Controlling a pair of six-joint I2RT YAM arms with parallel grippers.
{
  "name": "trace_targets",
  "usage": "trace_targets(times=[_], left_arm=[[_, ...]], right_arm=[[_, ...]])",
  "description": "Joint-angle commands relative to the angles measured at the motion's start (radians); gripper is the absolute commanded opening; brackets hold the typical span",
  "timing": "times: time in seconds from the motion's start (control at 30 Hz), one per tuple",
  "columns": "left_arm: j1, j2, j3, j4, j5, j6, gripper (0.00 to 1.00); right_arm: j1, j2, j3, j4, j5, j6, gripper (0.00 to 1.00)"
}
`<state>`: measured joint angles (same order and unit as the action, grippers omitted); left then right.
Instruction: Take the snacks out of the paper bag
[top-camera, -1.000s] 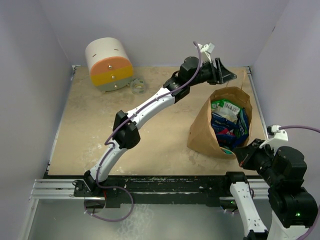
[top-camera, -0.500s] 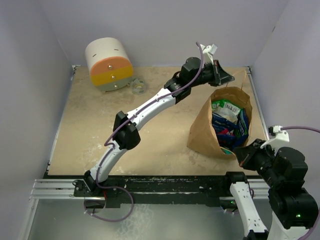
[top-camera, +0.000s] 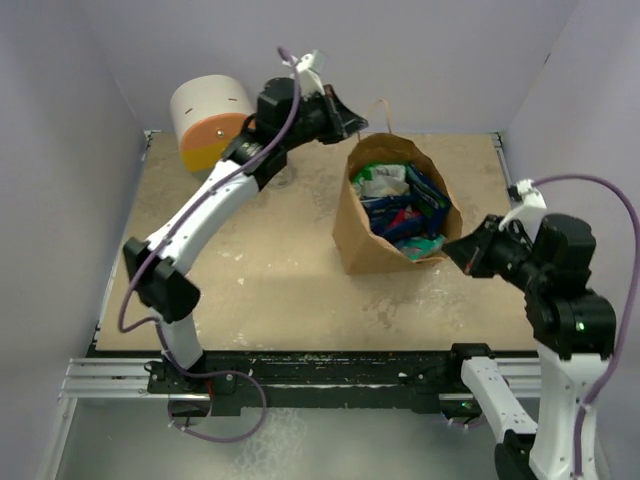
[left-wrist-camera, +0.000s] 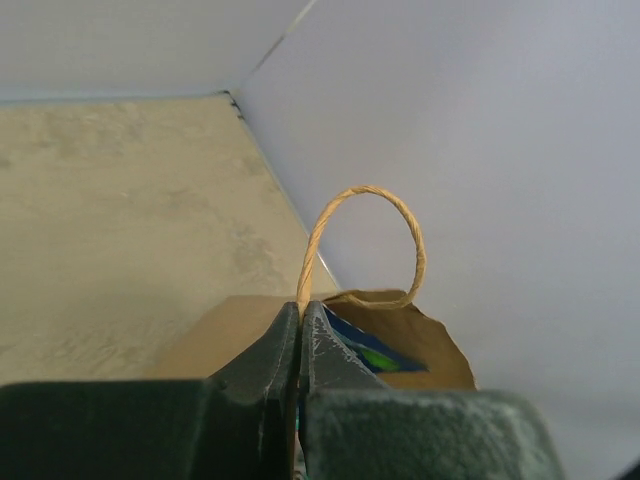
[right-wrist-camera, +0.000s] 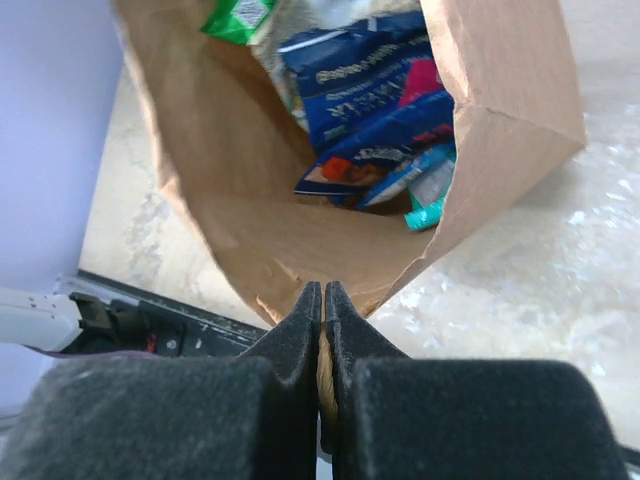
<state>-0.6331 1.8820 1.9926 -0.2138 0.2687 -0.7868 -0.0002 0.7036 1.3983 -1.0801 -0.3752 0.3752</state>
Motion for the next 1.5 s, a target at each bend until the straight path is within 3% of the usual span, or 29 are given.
trace_targets(times=[0.0, 0.2, 0.37, 0.43, 0.6, 0.73, 0.87, 1.1, 1.23, 1.33, 1.47], left_arm=[[0.02, -0.288, -0.101, 0.037, -0.129, 0.044, 0.0], [0.055, -0.454, -0.177, -0.093, -0.196, 0.108, 0.0], [0.055, -0.528, -0.273, -0.108, -0.158, 0.105, 0.0], [0.056, -0.555, -0.351, -0.074, -0.121, 0.081, 0.0], [0.055, -0.611, -0.501, -0.055, -0.072, 0.049, 0.0], [0.054, -0.654, -0.583, -0.014, 0.011, 0.018, 0.0], [0.053, -0.681, -0.573, -0.094, 0.057, -0.048, 0.0], [0.052, -0.699, -0.512, -0.19, 0.082, -0.176, 0.0], [0.05, -0.666, -0.417, -0.352, 0.069, -0.135, 0.0], [0.047, -0.702, -0.445, -0.377, 0.003, -0.121, 0.0], [0.047, -0.792, -0.535, -0.376, -0.097, -0.131, 0.0]], right_arm=[[0.005, 0.089, -0.041, 0.322, -0.214, 0.074, 0.0], [0.022, 0.205, -0.124, 0.587, -0.294, 0.286, 0.0], [0.144, 0.268, -0.177, 0.654, -0.262, 0.336, 0.01], [0.204, 0.289, -0.2, 0.625, -0.23, 0.336, 0.09], [0.217, 0.299, -0.222, 0.434, -0.193, 0.256, 0.43], [0.216, 0.278, -0.19, 0.162, -0.097, 0.105, 0.58], [0.217, 0.208, -0.152, 0.035, -0.005, 0.126, 0.77], [0.218, 0.247, -0.092, 0.101, -0.079, 0.108, 0.8], [0.218, 0.321, -0.053, 0.103, -0.014, 0.093, 0.8], [0.217, 0.333, -0.048, 0.069, 0.044, 0.106, 0.79], [0.216, 0.337, -0.04, 0.037, 0.074, 0.122, 0.7]])
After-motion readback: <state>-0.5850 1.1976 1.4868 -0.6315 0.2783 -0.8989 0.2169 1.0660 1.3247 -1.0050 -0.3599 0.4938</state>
